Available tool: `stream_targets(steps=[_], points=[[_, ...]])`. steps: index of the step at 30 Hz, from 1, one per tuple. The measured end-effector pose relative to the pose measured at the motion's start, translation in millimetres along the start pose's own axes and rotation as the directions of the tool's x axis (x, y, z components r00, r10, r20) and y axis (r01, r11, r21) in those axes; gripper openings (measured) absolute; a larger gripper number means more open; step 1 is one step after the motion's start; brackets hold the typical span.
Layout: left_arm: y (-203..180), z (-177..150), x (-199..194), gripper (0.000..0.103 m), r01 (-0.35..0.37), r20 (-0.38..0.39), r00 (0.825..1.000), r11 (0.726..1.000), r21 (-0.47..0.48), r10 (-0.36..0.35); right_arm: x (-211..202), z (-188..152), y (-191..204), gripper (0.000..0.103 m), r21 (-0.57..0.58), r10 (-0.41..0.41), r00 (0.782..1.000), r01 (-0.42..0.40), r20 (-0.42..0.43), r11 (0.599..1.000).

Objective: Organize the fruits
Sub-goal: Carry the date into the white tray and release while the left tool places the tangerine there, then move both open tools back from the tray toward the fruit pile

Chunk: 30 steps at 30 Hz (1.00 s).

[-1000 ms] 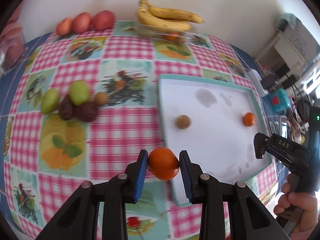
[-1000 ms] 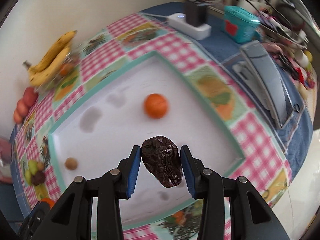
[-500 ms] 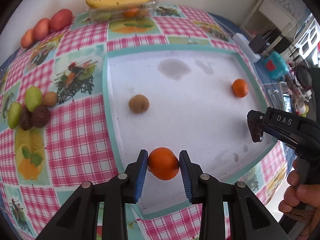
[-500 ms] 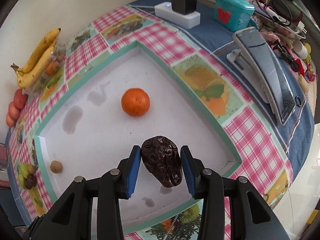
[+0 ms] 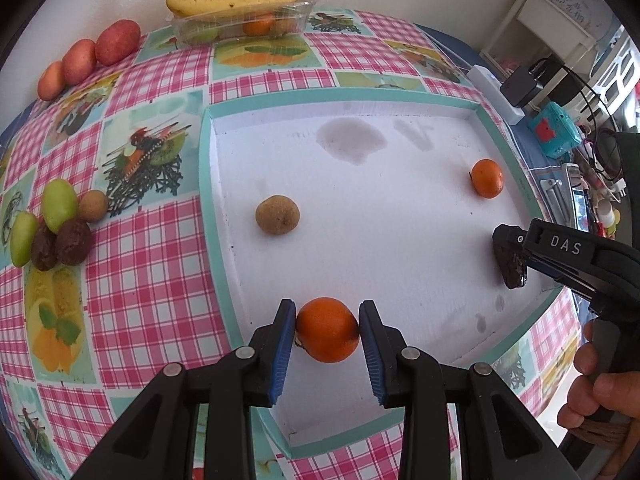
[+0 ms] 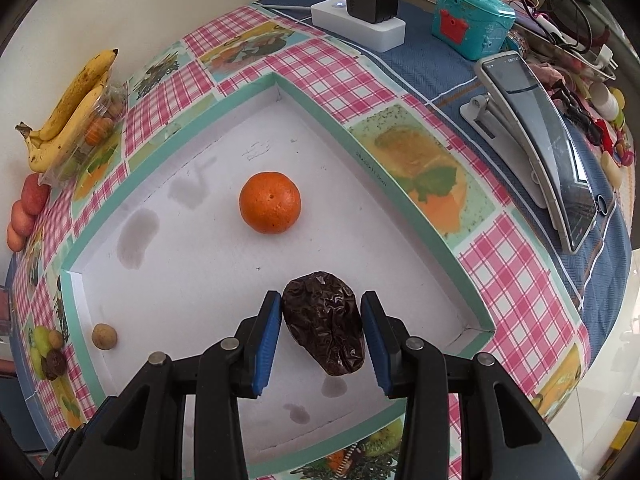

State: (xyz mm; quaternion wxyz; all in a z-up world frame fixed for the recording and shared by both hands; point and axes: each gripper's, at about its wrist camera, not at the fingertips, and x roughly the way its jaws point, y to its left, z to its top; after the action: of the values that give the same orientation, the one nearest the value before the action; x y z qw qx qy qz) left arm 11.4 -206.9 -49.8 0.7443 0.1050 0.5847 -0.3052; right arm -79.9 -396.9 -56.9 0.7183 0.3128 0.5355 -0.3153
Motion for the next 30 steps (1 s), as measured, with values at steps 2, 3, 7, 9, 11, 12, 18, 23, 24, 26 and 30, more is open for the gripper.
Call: stream_targets(steps=[2, 3, 7, 9, 11, 12, 18, 23, 24, 26, 30], points=[[-1, 1, 0, 0.036, -0.001, 0.001, 1.0, 1.0, 0.004, 0.001, 0, 0, 0, 0.043, -0.003, -0.004, 1.0, 0.004, 0.001, 1.0], [0, 2, 1, 0.037, -0.001, 0.001, 1.0, 1.0, 0.006, 0.001, 1, 1, 0, 0.043, -0.005, -0.005, 1.0, 0.005, 0.001, 1.0], [1, 2, 2, 0.048, -0.01, 0.0, 1.0, 1.0, 0.006, 0.01, 5, 1, -1, 0.055, 0.0, -0.003, 1.0, 0.003, -0.009, 1.0], [3, 3, 1, 0.055, -0.009, 0.005, 1.0, 1.0, 0.0, 0.009, 6, 2, 0, 0.058, -0.005, -0.005, 1.0, 0.005, -0.005, 1.0], [4, 3, 0, 0.058, -0.005, 0.012, 1.0, 1.0, -0.004, 0.005, 6, 3, 2, 0.061, -0.013, -0.006, 1.0, 0.006, 0.005, 1.0], [5, 3, -2, 0.06, -0.005, 0.019, 1.0, 1.0, -0.005, 0.005, 6, 3, 3, 0.07, -0.014, -0.005, 1.0, 0.005, 0.01, 1.0], [12, 5, -9, 0.078, -0.003, 0.062, 0.998, 1.0, -0.026, 0.005, 5, 5, 9, 0.079, -0.031, 0.011, 0.999, -0.01, 0.042, 0.999], [18, 4, -18, 0.098, -0.056, 0.109, 0.992, 0.998, -0.032, 0.059, 3, 7, 14, 0.079, -0.041, 0.018, 0.998, -0.015, 0.066, 0.999], [20, 5, -20, 0.098, -0.051, 0.117, 0.992, 0.998, -0.044, 0.056, 1, 7, 15, 0.08, -0.047, 0.019, 0.997, -0.015, 0.075, 0.999], [26, 5, -23, 0.1, -0.058, 0.131, 0.989, 0.996, -0.067, 0.066, -3, 7, 20, 0.083, -0.065, 0.023, 0.995, -0.017, 0.096, 0.998], [53, 4, -29, 0.103, -0.132, 0.151, 0.976, 0.976, -0.171, 0.159, -9, 5, 25, 0.091, -0.087, 0.027, 0.992, -0.017, 0.122, 0.996]])
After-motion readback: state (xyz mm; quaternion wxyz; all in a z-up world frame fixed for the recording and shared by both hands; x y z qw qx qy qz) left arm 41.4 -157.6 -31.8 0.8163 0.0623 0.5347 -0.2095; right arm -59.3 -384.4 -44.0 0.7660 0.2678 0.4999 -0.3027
